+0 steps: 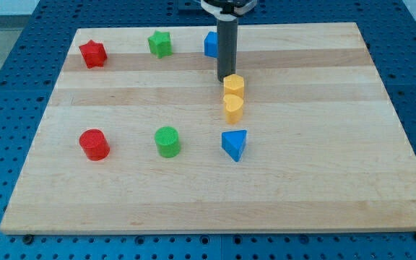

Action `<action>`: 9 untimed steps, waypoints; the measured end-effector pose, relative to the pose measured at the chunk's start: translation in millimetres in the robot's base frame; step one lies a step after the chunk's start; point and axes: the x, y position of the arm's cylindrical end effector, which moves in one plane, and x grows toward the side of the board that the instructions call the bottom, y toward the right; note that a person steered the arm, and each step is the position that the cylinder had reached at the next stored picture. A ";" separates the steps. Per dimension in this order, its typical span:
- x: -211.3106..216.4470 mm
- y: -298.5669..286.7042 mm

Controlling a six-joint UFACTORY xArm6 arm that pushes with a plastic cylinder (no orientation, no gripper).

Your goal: Push the blue cube closer to yellow hexagon

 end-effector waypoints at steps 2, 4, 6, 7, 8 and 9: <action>7.6 0.7; -64.8 58.1; -154.5 41.6; -155.1 23.7; -151.5 11.4; -137.0 4.3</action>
